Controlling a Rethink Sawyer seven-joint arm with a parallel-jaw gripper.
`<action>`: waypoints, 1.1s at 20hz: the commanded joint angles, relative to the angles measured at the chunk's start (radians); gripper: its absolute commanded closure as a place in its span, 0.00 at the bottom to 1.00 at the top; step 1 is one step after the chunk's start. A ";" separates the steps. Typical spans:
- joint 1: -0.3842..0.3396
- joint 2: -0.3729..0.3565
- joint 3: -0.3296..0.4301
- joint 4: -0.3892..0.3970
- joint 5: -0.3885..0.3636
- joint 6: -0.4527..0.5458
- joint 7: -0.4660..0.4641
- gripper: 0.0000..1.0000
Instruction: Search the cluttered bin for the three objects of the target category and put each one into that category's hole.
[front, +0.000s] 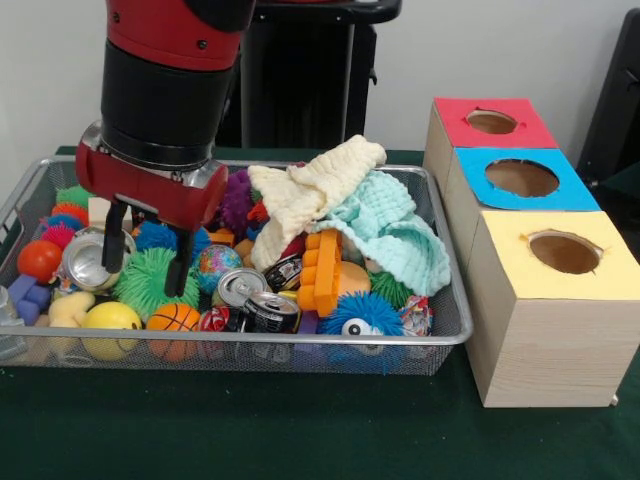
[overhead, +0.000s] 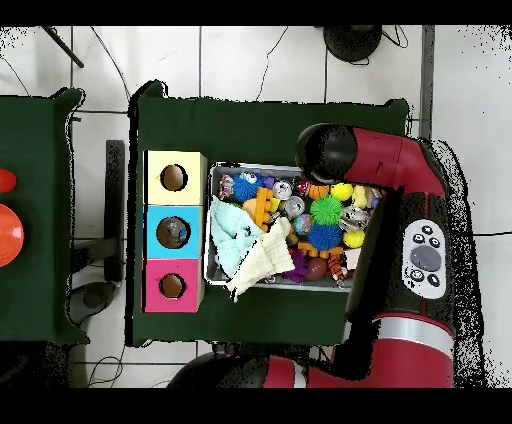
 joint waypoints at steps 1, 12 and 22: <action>-0.095 -0.011 0.144 0.039 0.056 0.147 -0.107 0.00; -0.057 -0.033 0.147 0.204 0.135 0.154 0.073 0.00; -0.029 -0.077 0.156 0.283 0.202 0.186 0.086 0.00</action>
